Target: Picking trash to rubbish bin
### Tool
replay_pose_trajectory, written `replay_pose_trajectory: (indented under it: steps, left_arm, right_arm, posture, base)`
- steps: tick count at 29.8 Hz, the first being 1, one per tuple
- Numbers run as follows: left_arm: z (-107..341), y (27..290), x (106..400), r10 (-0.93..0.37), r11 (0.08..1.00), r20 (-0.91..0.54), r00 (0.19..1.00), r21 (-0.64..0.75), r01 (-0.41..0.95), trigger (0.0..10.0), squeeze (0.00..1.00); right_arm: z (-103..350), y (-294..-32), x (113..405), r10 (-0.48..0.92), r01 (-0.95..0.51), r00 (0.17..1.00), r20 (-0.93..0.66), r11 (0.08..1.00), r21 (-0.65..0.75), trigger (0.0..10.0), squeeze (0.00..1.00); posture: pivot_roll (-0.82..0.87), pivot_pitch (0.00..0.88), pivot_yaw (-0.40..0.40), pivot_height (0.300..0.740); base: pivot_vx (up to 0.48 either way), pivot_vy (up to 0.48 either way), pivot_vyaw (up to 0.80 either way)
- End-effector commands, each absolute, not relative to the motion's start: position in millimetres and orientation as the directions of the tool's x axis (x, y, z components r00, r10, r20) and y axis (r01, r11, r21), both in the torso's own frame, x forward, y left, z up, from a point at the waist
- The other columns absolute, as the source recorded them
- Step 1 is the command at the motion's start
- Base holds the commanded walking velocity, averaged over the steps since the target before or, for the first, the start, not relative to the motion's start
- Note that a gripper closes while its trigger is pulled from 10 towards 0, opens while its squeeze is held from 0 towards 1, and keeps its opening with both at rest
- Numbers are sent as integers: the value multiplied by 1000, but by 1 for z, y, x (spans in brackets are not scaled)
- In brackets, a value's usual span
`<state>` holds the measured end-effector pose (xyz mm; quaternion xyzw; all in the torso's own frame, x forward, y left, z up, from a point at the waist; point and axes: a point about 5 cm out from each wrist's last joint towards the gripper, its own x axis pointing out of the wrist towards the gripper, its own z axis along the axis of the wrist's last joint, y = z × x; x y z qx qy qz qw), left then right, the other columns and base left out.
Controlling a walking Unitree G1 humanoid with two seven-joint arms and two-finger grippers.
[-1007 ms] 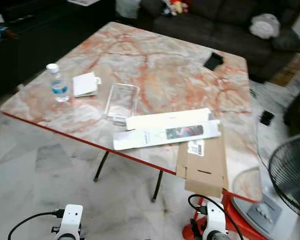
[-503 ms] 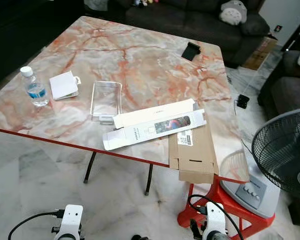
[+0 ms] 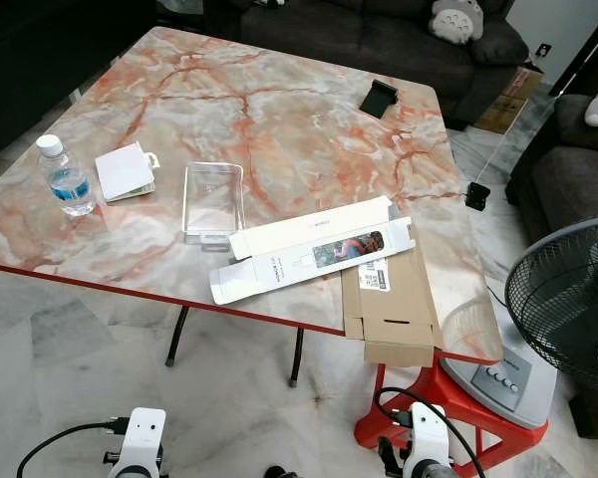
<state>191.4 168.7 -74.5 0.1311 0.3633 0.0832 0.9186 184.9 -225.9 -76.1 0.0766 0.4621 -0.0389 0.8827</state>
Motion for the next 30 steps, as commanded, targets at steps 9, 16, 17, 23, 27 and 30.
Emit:
replay_pose_trajectory:
  steps: [9, 16, 17, 23, 27, 30]
  left_arm:
    - [-80, 166, 183, 234, 957, -678, 696, 288, -42, 10000, 0]
    - [-79, 167, 184, 232, 958, -676, 699, 285, -41, 10000, 0]
    - [-79, 167, 184, 231, 958, -676, 699, 285, -41, 10000, 0]
    - [-79, 166, 185, 229, 959, -677, 699, 282, -41, 10000, 0]
    - [-79, 165, 185, 228, 959, -677, 700, 279, -43, 10000, 0]
    - [-79, 165, 185, 228, 959, -677, 700, 279, -43, 10000, 0]
  right_arm:
    - [-77, -230, 181, -27, 192, 572, -820, 976, 102, 10000, 0]
    - [-77, -231, 181, -41, 207, 575, -817, 973, 97, 10000, 0]
    - [-77, -231, 181, -42, 207, 575, -817, 974, 96, 10000, 0]
    - [-77, -231, 181, -44, 208, 575, -817, 974, 94, 10000, 0]
    - [-77, -231, 181, -40, 205, 571, -820, 974, 95, 10000, 0]
    - [-77, -232, 181, -47, 210, 573, -818, 974, 91, 10000, 0]
  posture:
    - [83, 143, -158, 740]
    - [82, 142, -156, 740]
    - [82, 142, -156, 740]
    - [81, 141, -156, 740]
    - [81, 141, -158, 740]
    - [82, 140, -157, 740]
  base:
    - [0, 0, -417]
    - [0, 0, 0]
    - [0, 0, 0]
    - [0, 0, 0]
    - [0, 0, -452]
    - [0, 0, -433]
